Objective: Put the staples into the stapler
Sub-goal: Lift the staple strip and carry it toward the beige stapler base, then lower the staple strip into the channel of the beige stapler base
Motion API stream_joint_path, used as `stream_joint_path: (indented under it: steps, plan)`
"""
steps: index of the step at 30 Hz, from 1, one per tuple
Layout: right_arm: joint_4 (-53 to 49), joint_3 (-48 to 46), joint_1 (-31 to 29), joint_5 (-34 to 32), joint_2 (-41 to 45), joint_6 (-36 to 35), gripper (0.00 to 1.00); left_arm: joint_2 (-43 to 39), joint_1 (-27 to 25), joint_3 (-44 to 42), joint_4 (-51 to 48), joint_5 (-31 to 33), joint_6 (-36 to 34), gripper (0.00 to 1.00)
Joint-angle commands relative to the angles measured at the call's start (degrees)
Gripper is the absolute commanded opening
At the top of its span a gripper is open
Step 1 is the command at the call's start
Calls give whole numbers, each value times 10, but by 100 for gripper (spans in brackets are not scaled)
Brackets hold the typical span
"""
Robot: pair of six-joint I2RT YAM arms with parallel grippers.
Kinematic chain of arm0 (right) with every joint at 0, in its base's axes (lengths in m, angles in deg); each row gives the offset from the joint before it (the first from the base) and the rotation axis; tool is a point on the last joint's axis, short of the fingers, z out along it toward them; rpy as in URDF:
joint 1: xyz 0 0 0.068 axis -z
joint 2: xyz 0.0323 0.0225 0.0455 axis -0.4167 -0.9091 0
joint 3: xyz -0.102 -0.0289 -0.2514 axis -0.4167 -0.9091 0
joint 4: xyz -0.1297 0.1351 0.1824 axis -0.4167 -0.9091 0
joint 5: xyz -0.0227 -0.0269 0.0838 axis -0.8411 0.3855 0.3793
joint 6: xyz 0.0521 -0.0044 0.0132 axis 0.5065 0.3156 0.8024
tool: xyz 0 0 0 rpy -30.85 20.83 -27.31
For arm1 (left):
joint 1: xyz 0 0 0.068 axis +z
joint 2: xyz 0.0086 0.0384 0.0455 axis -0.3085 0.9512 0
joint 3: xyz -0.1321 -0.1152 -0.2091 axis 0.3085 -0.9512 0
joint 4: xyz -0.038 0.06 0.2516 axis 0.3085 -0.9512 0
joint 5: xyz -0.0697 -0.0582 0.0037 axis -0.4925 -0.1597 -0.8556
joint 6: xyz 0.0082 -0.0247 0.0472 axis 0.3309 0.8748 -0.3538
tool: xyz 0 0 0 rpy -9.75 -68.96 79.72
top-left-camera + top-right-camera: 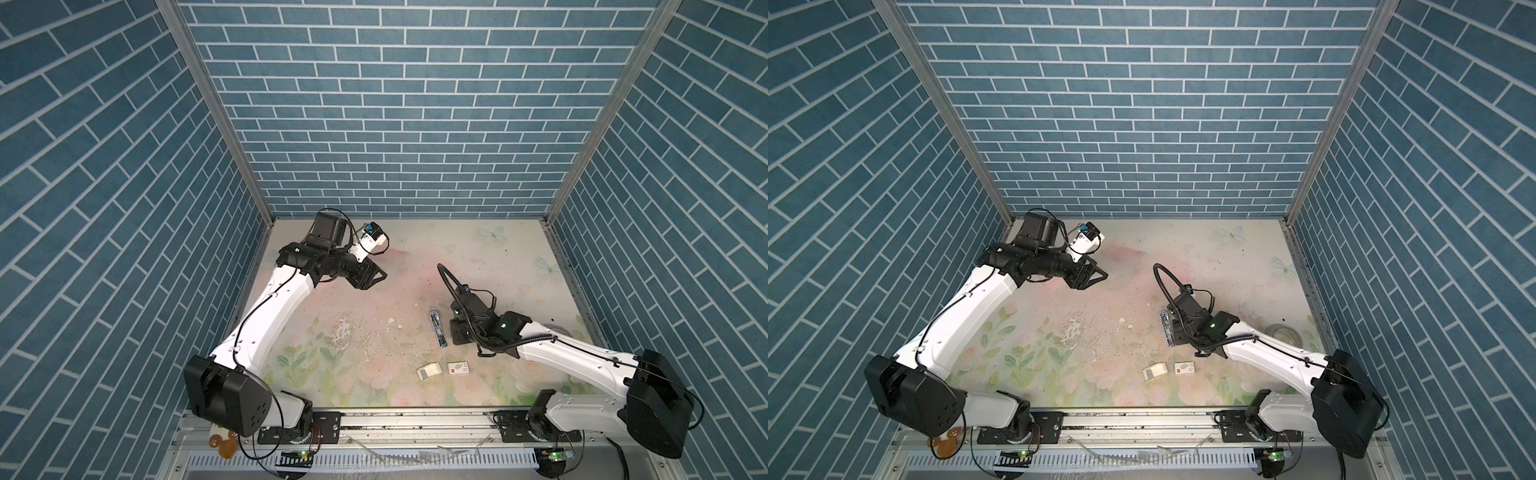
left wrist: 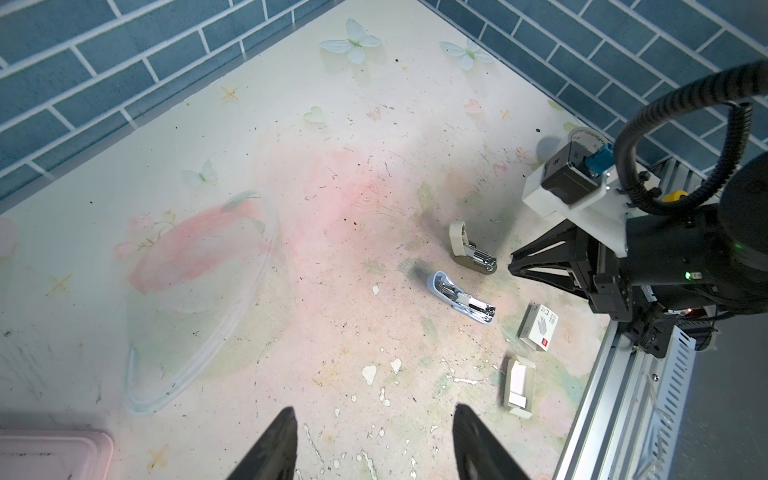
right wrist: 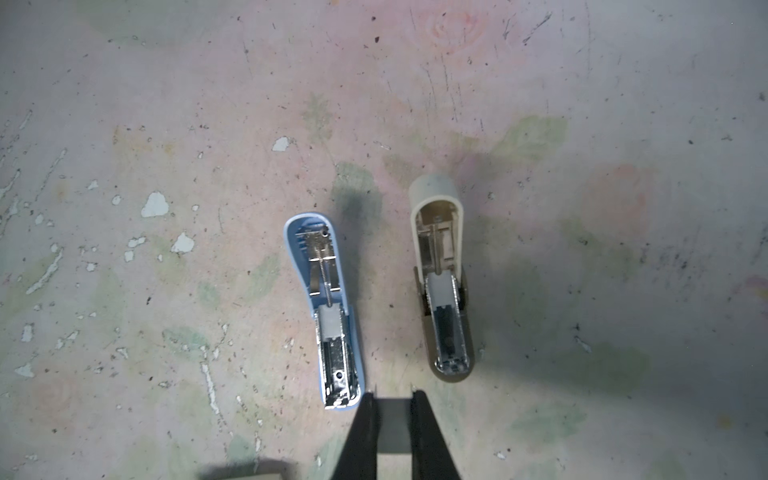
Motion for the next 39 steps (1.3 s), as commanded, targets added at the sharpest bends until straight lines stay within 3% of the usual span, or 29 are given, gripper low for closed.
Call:
stream_joint_path:
  steps: [1, 17, 39]
  plan:
    - [23, -9, 20, 0, 9, -37, 7, 0, 0, 14, -17, 1, -8, 62]
    - [82, -31, 73, 68, -27, -117, 8, 10, 0, 13, -23, 2, -16, 61]
    - [116, -49, 77, 55, -65, -152, 7, 15, 0, 3, -19, 3, -12, 62]
